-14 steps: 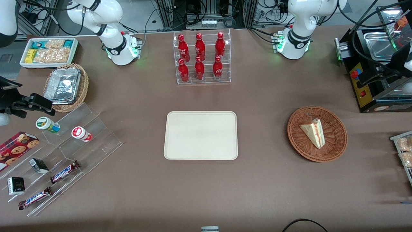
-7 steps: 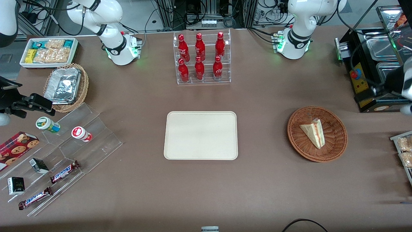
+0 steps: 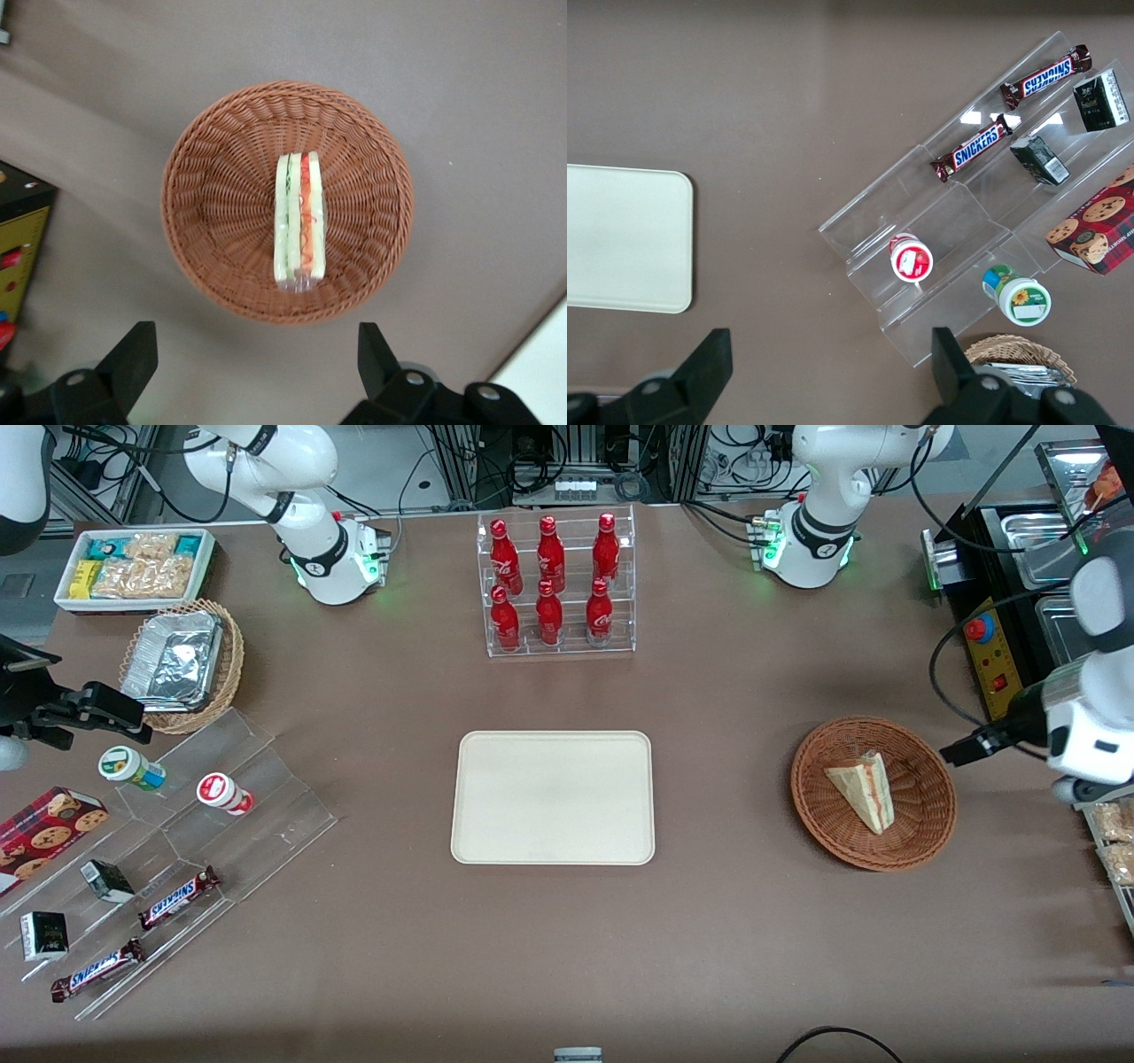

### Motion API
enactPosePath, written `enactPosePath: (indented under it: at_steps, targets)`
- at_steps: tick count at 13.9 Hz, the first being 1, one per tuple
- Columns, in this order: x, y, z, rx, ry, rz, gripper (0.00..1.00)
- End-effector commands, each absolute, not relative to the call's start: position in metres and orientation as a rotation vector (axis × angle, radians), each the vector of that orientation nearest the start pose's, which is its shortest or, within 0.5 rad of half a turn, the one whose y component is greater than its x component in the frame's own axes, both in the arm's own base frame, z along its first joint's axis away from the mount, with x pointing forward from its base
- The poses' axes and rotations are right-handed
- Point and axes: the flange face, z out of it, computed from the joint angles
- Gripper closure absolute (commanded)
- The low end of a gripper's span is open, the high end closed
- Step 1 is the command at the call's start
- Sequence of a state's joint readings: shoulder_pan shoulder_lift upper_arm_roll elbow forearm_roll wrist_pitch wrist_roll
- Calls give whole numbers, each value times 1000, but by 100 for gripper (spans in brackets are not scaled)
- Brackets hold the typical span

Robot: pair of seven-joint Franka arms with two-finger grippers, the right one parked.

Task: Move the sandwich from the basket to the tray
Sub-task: 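Lower the open left gripper around the wrapped sandwich wedge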

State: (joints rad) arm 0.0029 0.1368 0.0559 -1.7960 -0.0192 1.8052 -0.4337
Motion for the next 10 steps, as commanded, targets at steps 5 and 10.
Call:
enactPosePath:
  at_steps: [5, 10]
  targets:
    - [557, 24, 363, -2958, -1053, 68, 0]
    - [546, 11, 304, -2942, -1084, 62, 0]
